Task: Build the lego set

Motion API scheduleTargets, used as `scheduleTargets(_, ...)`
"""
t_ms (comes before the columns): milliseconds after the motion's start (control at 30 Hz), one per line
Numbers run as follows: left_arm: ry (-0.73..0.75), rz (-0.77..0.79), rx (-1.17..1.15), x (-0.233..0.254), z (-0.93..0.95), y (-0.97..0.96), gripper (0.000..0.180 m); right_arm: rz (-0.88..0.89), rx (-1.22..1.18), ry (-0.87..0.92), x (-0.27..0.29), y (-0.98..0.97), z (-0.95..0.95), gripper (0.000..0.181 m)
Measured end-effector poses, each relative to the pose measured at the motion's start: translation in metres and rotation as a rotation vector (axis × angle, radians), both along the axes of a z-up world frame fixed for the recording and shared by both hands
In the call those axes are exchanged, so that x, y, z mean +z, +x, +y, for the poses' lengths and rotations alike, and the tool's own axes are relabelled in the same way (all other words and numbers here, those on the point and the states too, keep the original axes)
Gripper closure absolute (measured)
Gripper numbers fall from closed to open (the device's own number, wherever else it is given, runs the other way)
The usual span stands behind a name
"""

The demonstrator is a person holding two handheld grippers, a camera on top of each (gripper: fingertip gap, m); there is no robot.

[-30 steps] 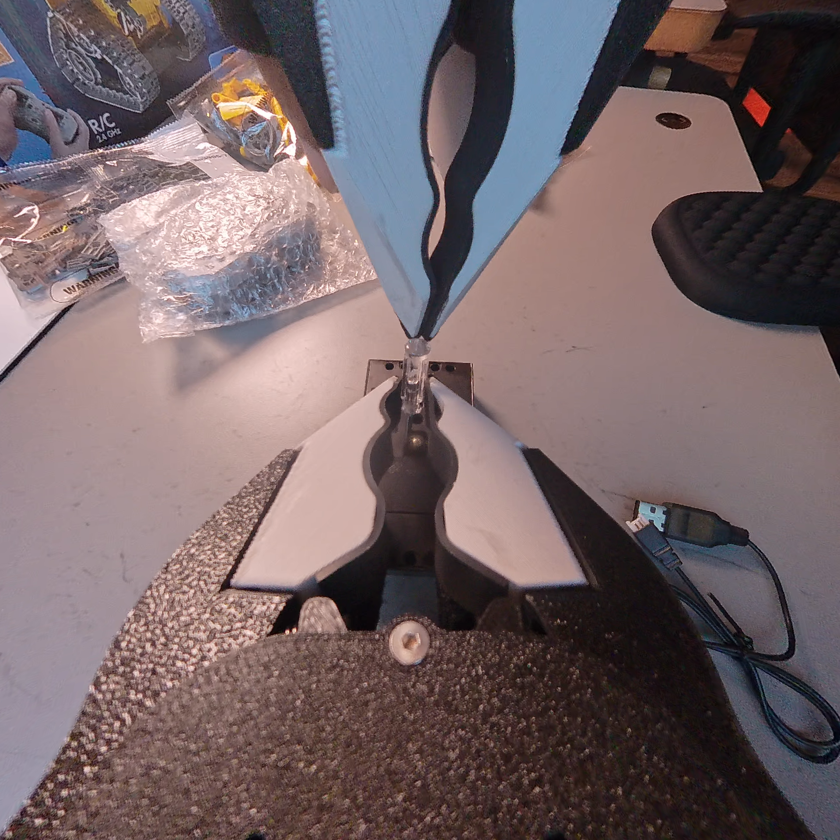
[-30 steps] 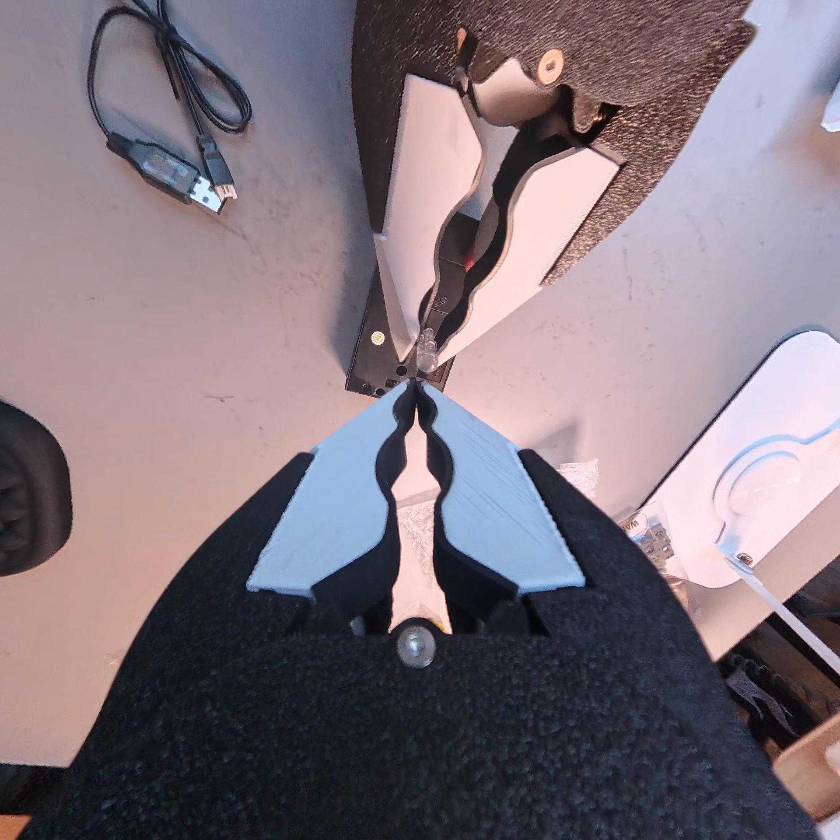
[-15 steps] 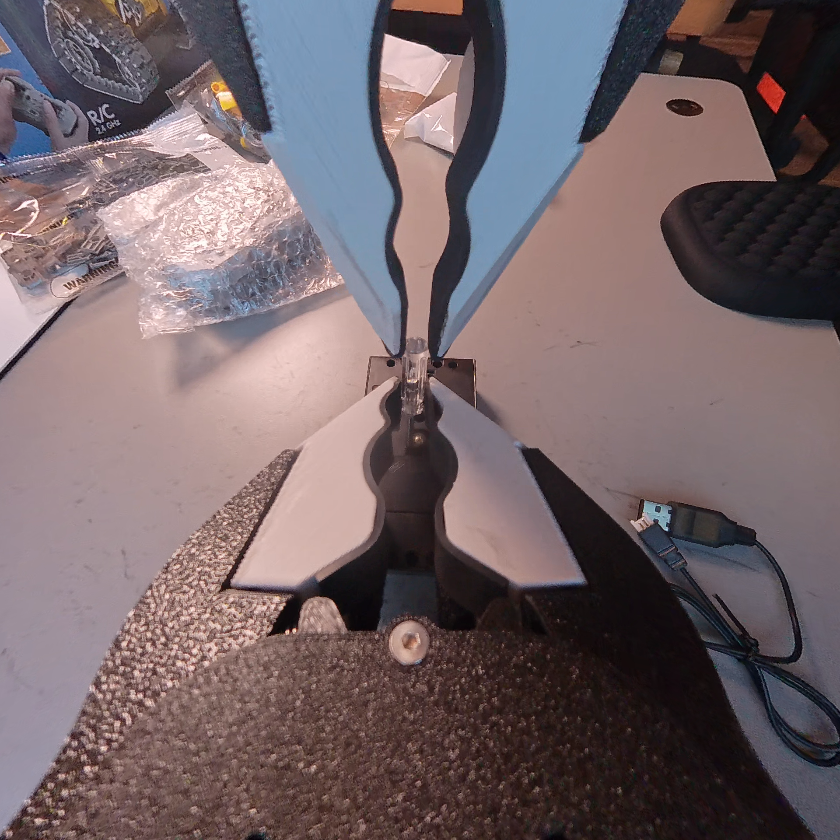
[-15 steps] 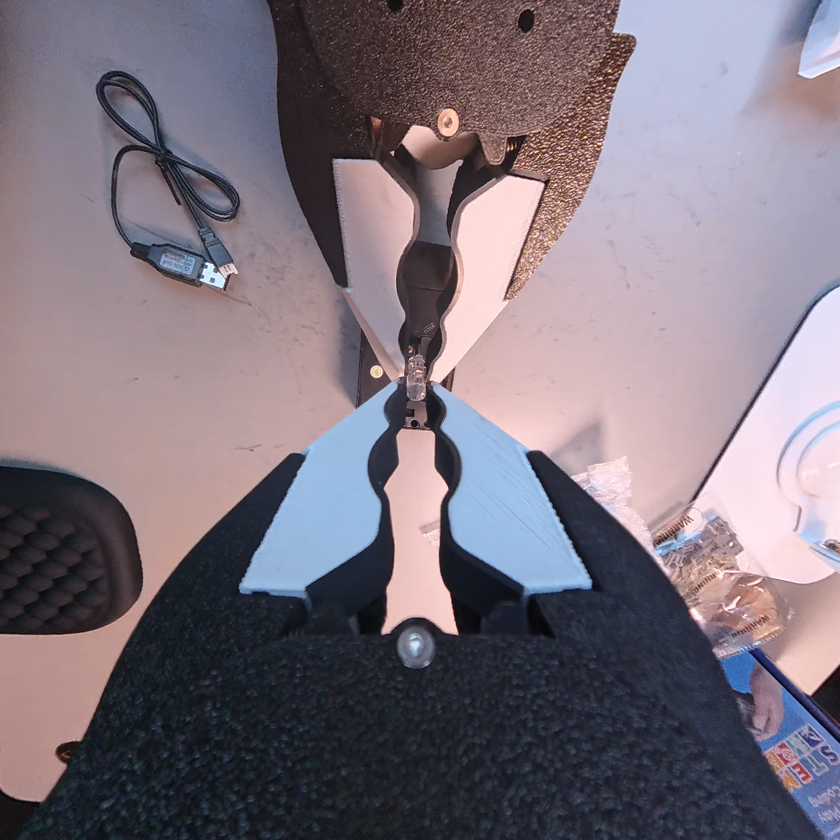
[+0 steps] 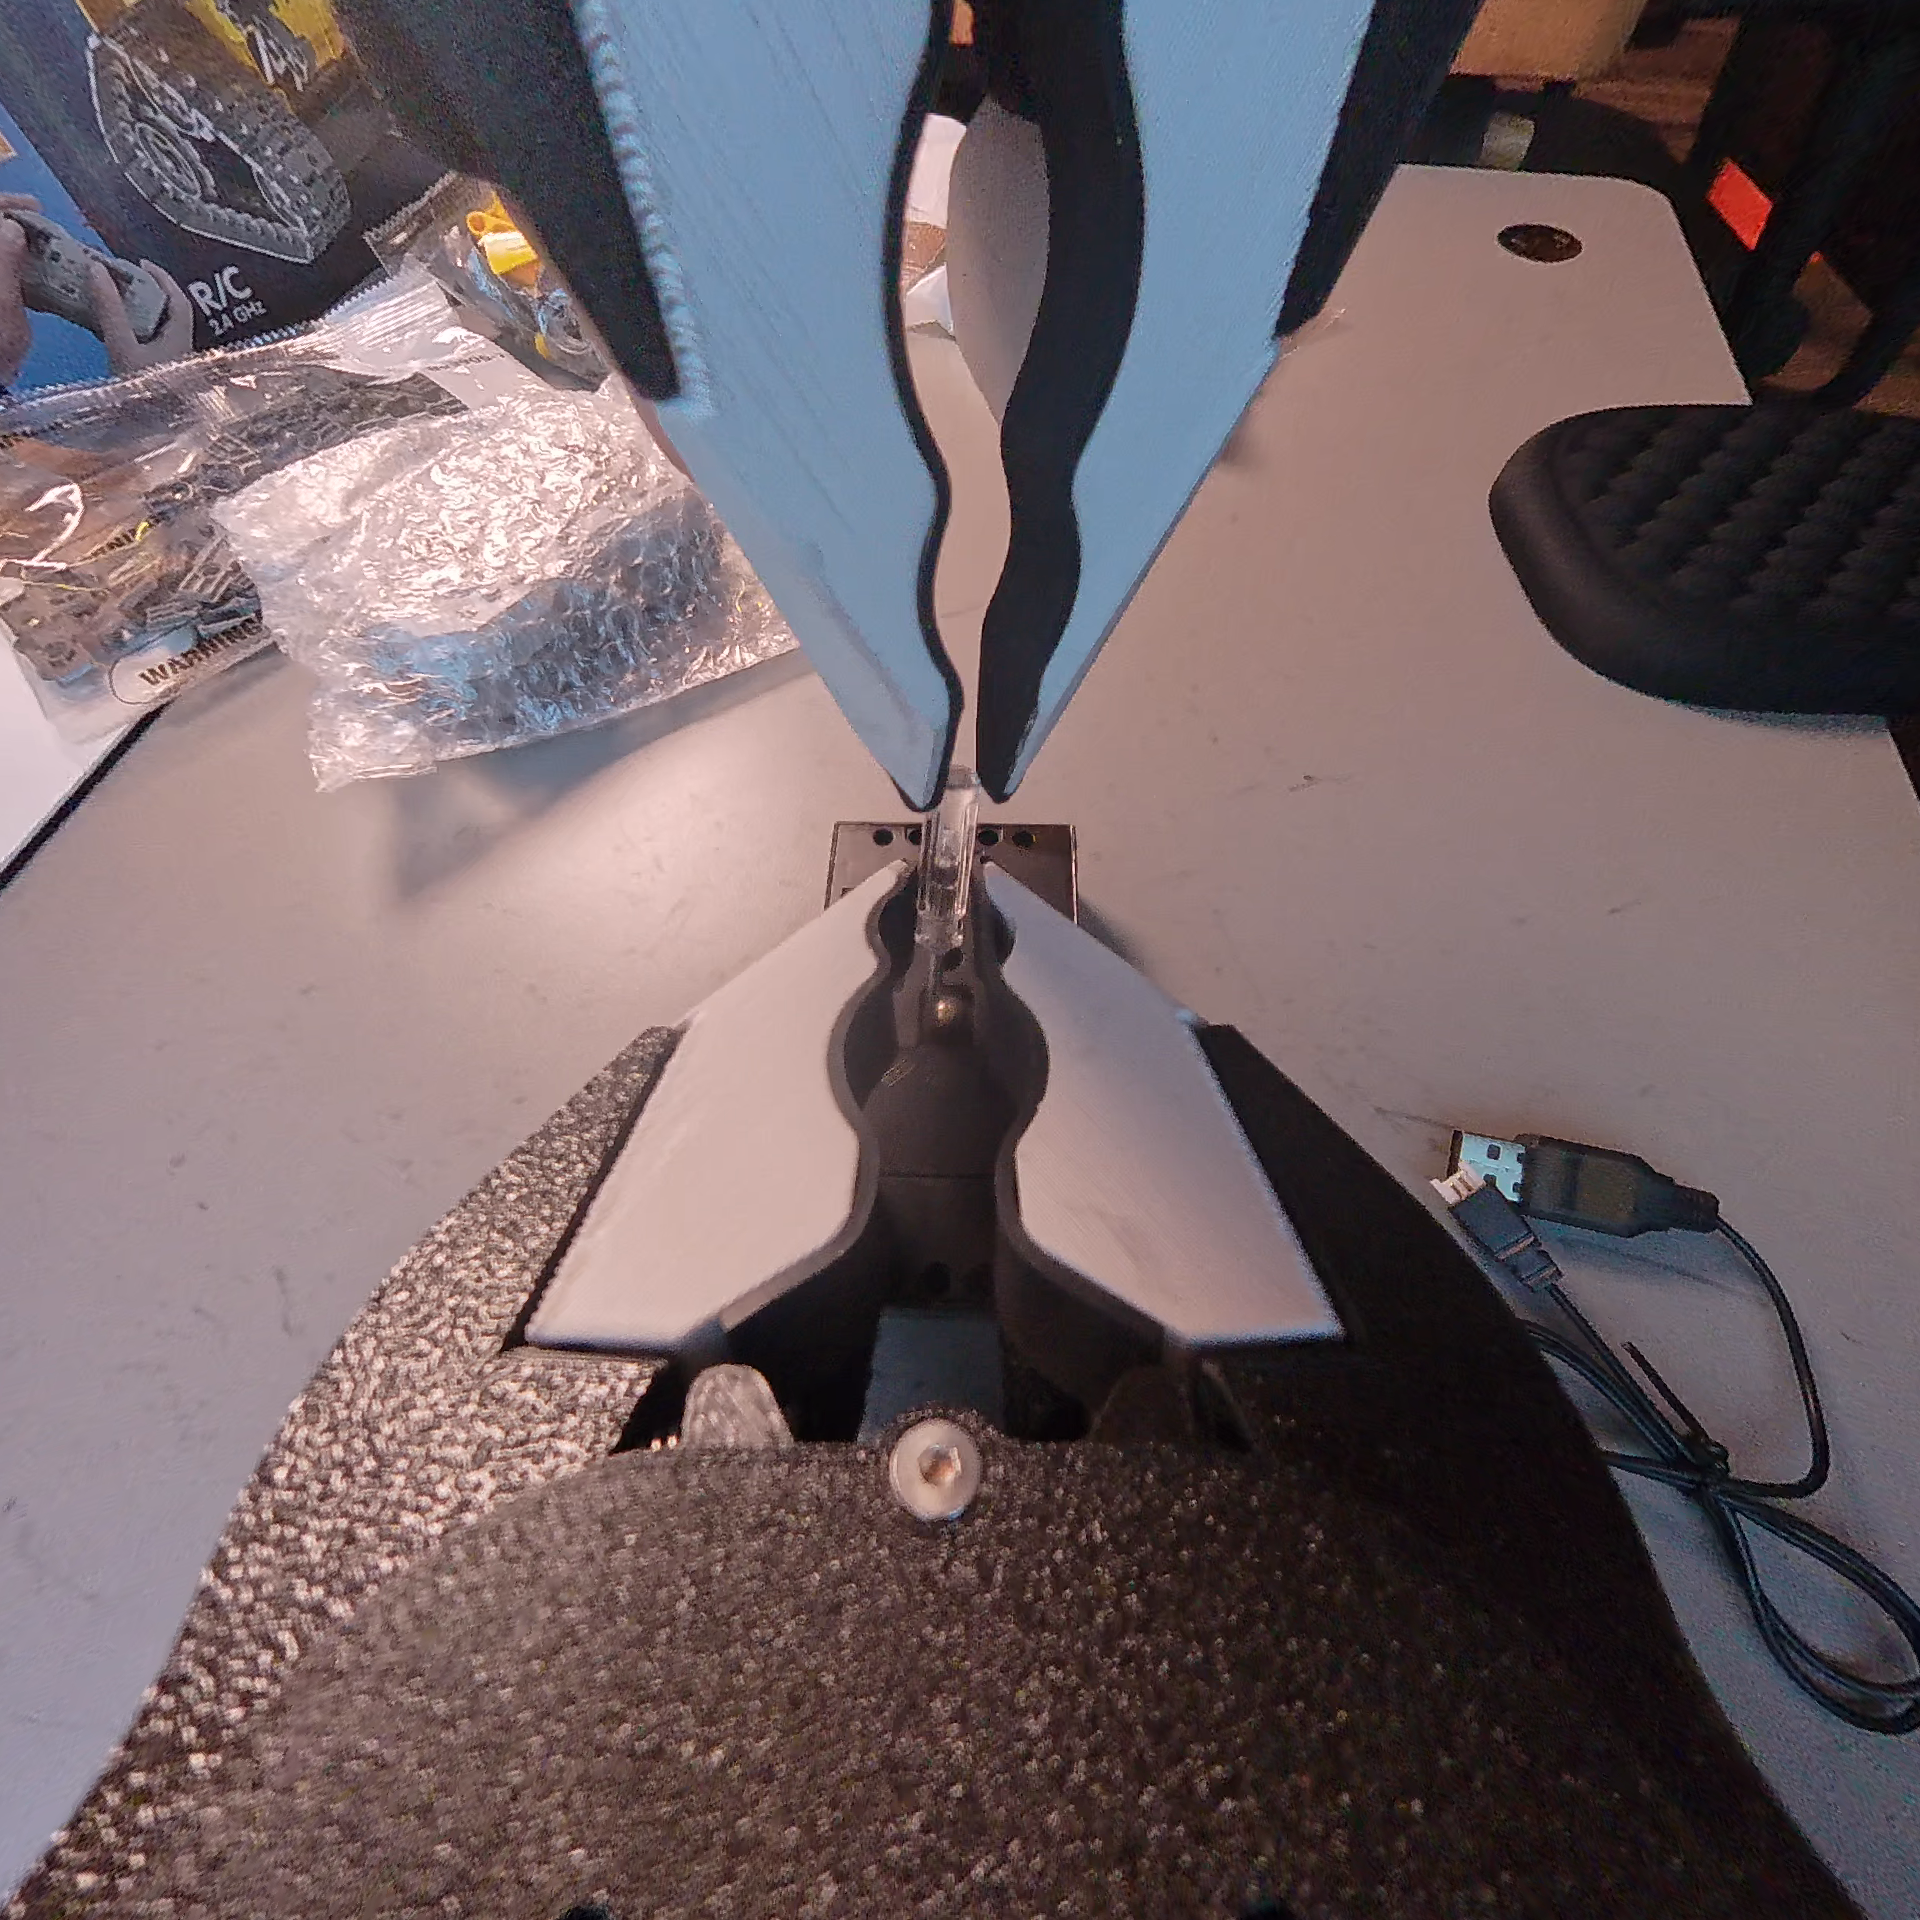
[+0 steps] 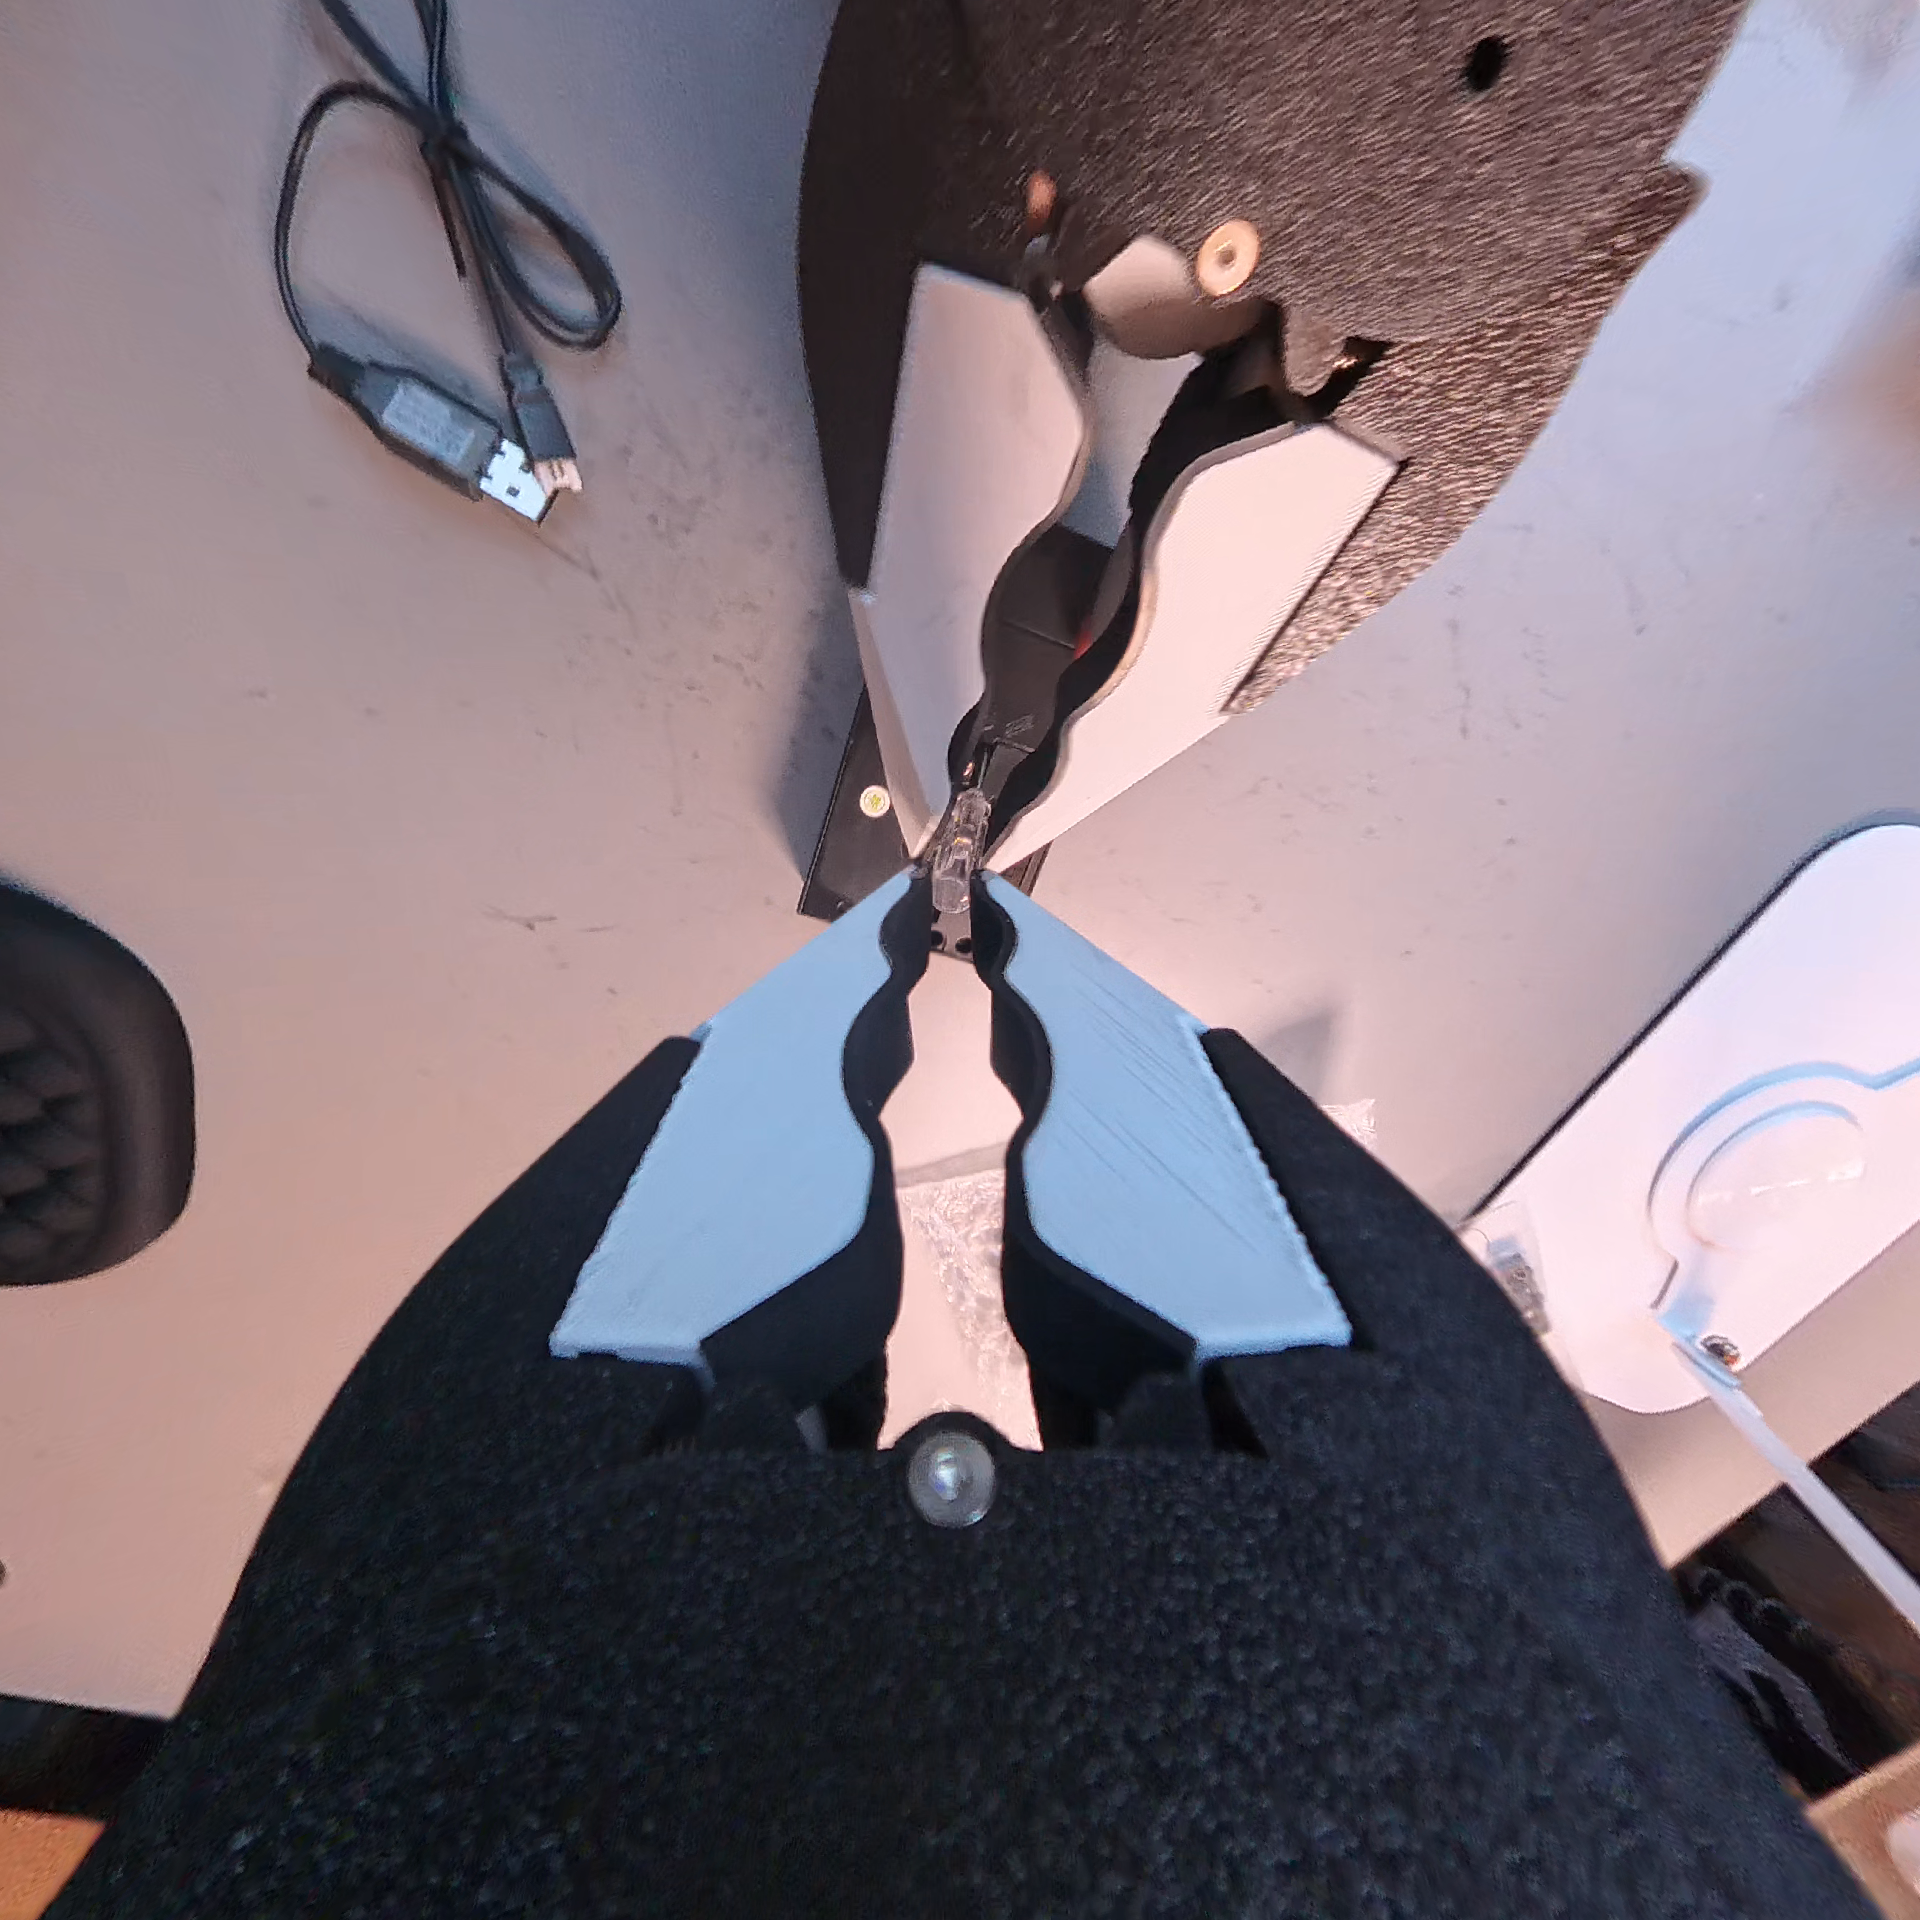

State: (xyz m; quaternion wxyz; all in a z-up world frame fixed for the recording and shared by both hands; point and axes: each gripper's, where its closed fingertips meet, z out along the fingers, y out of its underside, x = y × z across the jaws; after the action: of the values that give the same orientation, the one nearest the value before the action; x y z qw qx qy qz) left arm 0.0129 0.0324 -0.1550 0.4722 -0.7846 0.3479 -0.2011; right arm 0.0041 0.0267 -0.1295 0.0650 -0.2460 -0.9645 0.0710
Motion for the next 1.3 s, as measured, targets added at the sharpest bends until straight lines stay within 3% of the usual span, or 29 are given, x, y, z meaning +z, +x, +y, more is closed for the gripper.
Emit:
scheduleTargets(400, 0.002, -0.020, -0.017, 0.002, -0.001, 0.000, 0.170, -0.005, 0.101, 0.026, 0.001, -0.002, -0.003, 0.176)
scheduleTargets(600, -0.020, -0.037, 0.004, 0.002, 0.001, -0.004, 0.172, 0.026, -0.012, -0.030, 0.006, -0.007, 0.002, 0.178)
scheduleTargets(733, -0.019, -0.038, 0.006, 0.002, 0.001, -0.004, 0.172, 0.017, -0.171, -0.115, 0.016, -0.005, 0.005, 0.152)
scheduleTargets(867, -0.021, -0.077, 0.015, 0.007, 0.003, -0.006, 0.172, 0.028, -0.251, -0.130, 0.011, -0.009, 0.006, 0.154)
scheduleTargets(967, -0.032, -0.152, 0.017, 0.014, 0.003, -0.007, 0.172, 0.043, -0.263, -0.134, 0.010, -0.014, 0.005, 0.174)
scheduleTargets(1200, -0.056, -0.254, -0.020, 0.022, -0.001, -0.005, 0.172, 0.026, -0.255, -0.158, 0.017, -0.015, 0.001, 0.174)
scheduleTargets(1300, -0.058, -0.230, -0.025, 0.020, -0.001, -0.006, 0.171, 0.020, -0.241, -0.122, 0.015, -0.015, 0.001, 0.174)
